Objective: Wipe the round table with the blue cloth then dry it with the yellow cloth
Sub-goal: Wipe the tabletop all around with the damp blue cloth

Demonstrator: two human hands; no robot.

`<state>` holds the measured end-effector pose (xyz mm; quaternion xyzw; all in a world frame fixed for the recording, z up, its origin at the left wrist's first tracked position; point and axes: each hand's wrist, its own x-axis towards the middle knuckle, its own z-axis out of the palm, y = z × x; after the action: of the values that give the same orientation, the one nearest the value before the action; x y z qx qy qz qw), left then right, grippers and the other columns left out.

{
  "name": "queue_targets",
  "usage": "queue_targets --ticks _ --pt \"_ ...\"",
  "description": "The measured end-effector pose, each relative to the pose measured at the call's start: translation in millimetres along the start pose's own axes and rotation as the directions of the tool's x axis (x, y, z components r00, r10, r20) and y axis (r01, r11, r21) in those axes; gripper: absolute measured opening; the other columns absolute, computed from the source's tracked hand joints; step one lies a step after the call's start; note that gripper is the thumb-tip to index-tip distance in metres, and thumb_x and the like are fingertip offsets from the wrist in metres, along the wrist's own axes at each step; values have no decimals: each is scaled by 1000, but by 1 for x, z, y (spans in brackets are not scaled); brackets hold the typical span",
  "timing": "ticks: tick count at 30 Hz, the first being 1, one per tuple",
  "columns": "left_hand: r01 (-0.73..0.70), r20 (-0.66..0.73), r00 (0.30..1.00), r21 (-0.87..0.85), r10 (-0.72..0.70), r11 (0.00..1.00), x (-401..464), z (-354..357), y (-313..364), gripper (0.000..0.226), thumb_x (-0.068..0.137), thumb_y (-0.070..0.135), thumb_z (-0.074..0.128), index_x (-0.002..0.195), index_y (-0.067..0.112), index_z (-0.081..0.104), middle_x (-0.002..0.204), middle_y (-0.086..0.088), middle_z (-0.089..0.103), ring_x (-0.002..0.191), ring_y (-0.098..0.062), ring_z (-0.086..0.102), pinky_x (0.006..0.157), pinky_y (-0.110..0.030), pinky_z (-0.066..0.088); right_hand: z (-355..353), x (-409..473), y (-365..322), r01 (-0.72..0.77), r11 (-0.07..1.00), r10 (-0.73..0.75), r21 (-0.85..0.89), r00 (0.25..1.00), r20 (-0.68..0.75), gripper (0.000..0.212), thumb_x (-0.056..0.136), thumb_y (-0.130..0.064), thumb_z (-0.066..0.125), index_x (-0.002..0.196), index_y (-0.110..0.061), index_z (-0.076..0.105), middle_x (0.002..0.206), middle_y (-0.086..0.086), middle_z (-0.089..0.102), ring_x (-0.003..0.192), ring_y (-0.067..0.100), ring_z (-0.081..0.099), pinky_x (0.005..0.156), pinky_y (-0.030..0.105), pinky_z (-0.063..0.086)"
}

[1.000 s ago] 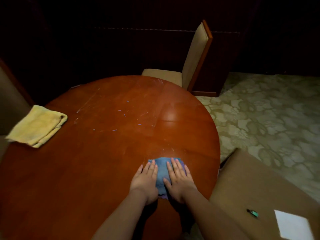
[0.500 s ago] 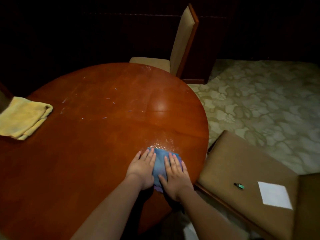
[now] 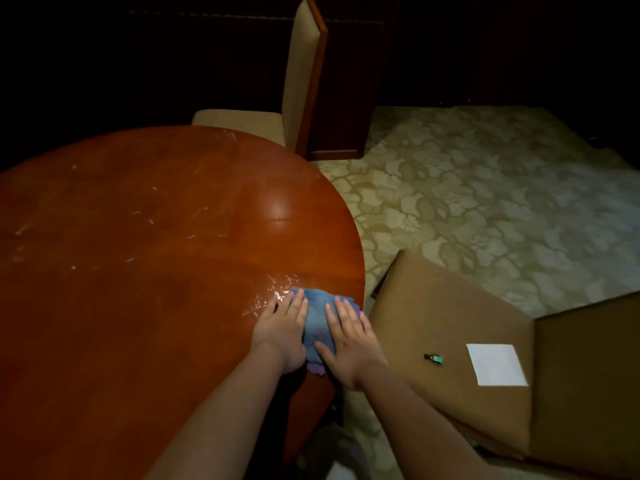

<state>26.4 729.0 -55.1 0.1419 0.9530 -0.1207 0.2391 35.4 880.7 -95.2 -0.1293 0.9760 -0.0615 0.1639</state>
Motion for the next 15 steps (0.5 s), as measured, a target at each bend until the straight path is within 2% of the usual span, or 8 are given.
queue_targets --ticks 2,3,4,6,8,9,12,15 --pt "13 4 1000 -6 -13 1000 7 -4 -1 76 95 41 29 151 7 -11 158 -10 -17 146 -24 -12 119 -42 -2 -8 12 8 114 993 -114 -32 993 17 98 80 -71 -18 152 -11 11 155 5 -4 145 17 3 115 35 4" --pt "17 7 1000 -9 -17 1000 11 -6 -2 76 95 41 28 150 7 -11 158 -10 -18 146 -23 -13 119 -42 -3 -13 16 10 160 987 -160 -1 987 25 105 69 -76 -25 151 -14 -5 149 0 -23 140 14 -18 112 33 -10" --pt "20 10 1000 -12 -20 1000 16 -8 -4 77 95 41 28 150 6 -11 158 -10 -18 146 -23 -13 119 -41 -3 -16 21 14 182 983 -182 24 983 37 109 61 -78 -30 150 -17 -13 144 -3 -30 135 12 -27 109 32 -17" --pt "32 9 999 -12 -32 999 27 -13 -9 77 95 41 28 150 6 -11 158 -11 -18 146 -24 -13 119 -39 -3 -18 40 20 194 981 -194 -14 981 23 108 63 -75 -30 151 -17 -7 148 -1 -22 139 14 -20 111 32 -16" --pt "49 15 999 -21 -49 999 39 -20 -14 77 95 43 28 151 6 -11 158 -11 -17 146 -23 -13 119 -39 -3 -25 59 25 198 979 -198 -57 980 3 96 79 -71 -20 150 -13 11 154 4 2 144 20 9 114 34 -2" --pt "63 24 998 -25 -62 998 45 -23 -15 77 95 43 28 150 6 -11 158 -11 -17 146 -23 -13 119 -39 -4 -29 69 28 214 975 -214 -52 977 7 95 78 -72 -21 149 -14 6 154 4 0 145 22 10 113 34 -1" --pt "93 58 994 -17 -92 996 65 -35 -22 78 95 44 26 149 4 -13 157 -12 -19 146 -24 -15 119 -39 -3 -37 98 37 297 955 -295 -9 953 60 101 51 -76 -37 138 -24 -26 146 -4 -32 138 12 -27 113 34 -14" --pt "120 78 990 -11 -119 993 89 -47 -31 78 96 45 25 149 4 -14 157 -13 -19 145 -25 -15 119 -39 -2 -49 127 46 330 944 -326 -32 942 78 98 51 -73 -36 136 -25 -30 146 -4 -34 136 9 -30 115 36 -13"
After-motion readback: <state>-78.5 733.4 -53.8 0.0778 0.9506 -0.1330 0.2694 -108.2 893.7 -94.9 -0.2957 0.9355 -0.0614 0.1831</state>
